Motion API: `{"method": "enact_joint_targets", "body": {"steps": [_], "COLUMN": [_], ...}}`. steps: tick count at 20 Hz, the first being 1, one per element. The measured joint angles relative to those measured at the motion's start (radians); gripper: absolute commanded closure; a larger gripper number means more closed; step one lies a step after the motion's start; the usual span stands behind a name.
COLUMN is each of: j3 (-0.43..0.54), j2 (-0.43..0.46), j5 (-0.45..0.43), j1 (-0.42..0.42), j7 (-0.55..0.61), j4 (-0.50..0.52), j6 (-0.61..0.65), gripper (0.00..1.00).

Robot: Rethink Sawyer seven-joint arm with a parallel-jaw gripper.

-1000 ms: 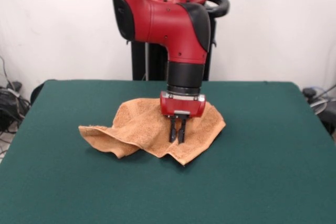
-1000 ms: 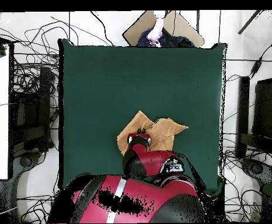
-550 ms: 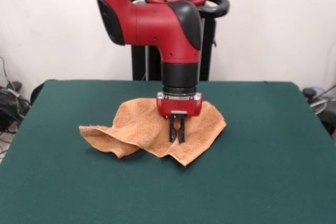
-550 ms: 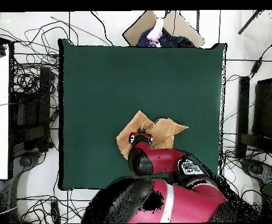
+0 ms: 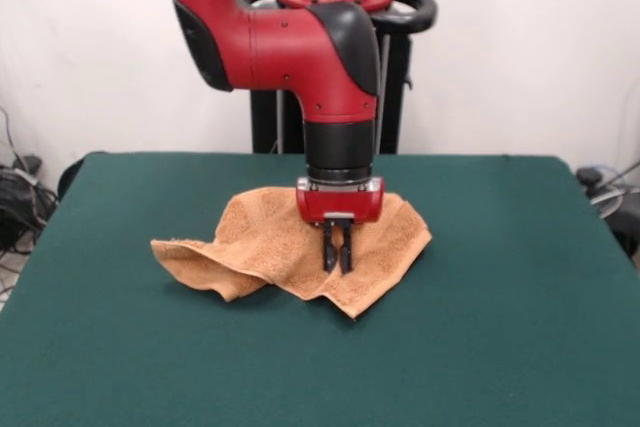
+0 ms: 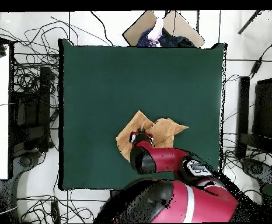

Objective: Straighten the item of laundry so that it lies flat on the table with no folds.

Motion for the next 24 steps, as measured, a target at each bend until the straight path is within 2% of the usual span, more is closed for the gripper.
{"method": "enact_joint_targets", "body": {"steps": [16,24], "j3": [0.115,0.119], "j2": [0.014,0.029], "j5": [-0.013,-0.013], "j1": [-0.146,-0.159], "j7": [0.0,0.0], "j4": [0.039,0.053], "j6": [-0.005,-0.063], "gripper": [1.0,1.0]}}
